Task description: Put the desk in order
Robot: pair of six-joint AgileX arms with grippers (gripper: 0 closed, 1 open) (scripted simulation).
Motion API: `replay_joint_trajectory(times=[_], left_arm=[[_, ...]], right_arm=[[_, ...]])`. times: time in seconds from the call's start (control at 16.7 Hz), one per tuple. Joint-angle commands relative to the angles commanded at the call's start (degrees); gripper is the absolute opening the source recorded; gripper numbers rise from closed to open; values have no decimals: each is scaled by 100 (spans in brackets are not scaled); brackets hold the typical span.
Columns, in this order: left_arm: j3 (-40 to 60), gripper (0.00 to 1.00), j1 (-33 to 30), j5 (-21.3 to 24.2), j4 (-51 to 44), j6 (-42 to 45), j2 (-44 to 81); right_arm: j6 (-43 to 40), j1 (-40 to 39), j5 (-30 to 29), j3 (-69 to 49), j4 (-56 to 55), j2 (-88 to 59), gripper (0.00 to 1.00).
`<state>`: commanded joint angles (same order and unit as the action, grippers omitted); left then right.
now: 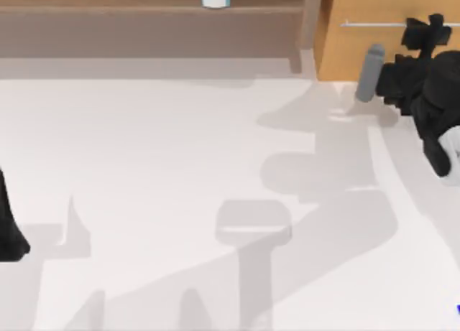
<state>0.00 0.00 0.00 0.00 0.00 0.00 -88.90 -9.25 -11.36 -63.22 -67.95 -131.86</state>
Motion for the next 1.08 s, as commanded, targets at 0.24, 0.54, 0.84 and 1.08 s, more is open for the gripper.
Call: replay_joint_trajectory(times=[0.24,0.54,0.84,1.08], left_arm=[[0,100,0,0,0,0,0],[0,100,0,0,0,0,0],[0,100,0,0,0,0,0],[0,100,0,0,0,0,0]], right_arm=[[88,-45,31,259,-1,10,100],[196,-266,257,595,-372,156,100],[75,-241,178,926,-569,326,100],[61,-148,-106,1264,-560,404,100]])
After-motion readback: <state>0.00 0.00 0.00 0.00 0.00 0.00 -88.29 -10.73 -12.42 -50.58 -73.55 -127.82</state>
